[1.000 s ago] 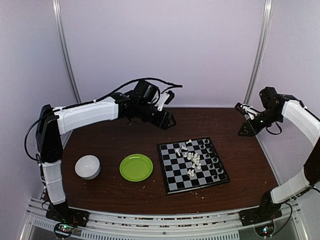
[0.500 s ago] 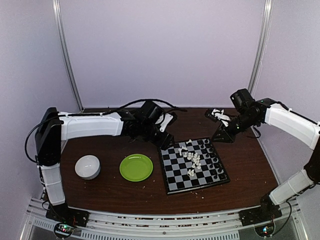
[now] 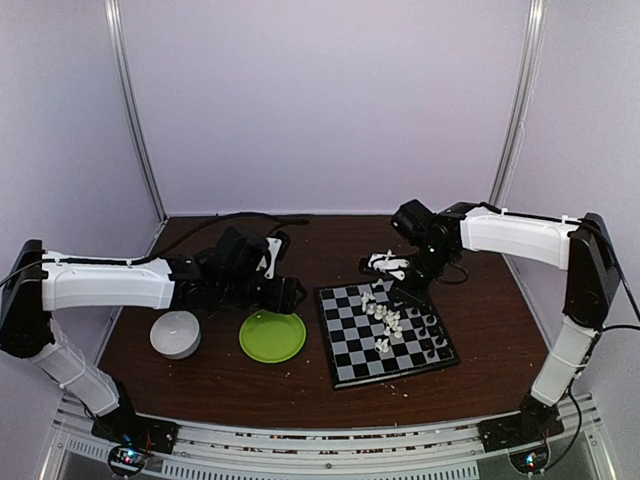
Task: Set up the chess pieces on the board
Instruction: Pick up the queen from the chessboard.
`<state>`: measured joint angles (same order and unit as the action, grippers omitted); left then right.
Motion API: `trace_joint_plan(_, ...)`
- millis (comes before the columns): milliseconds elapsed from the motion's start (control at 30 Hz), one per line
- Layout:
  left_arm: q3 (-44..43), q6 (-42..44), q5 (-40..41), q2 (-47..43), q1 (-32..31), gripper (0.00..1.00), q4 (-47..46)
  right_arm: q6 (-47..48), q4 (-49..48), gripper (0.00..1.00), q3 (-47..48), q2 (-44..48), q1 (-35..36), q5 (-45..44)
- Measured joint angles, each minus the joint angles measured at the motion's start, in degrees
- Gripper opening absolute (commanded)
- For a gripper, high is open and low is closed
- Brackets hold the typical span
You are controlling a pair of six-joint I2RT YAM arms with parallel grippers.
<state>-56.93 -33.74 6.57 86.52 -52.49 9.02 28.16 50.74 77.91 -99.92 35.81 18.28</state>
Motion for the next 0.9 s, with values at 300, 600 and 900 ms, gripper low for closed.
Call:
trace_joint_plan(300, 1.53, -1.99, 3.76, -0.96, 0.0, 0.68, -2.56, -1.03, 3.5, 0.25, 5.14, -5.75, 1.16, -3.43)
trace_joint_plan(600, 2.36, -2.47, 4.2, -1.16, 0.0, 0.68, -4.26, -1.97, 5.16, 0.24, 5.2, -7.15, 1.42, -3.82)
trace_joint_plan(900, 2.56, -2.84, 4.17, -1.16, 0.0, 0.67, -4.72, -3.13, 5.25, 0.23, 6.16, -9.25, 1.44, -5.09)
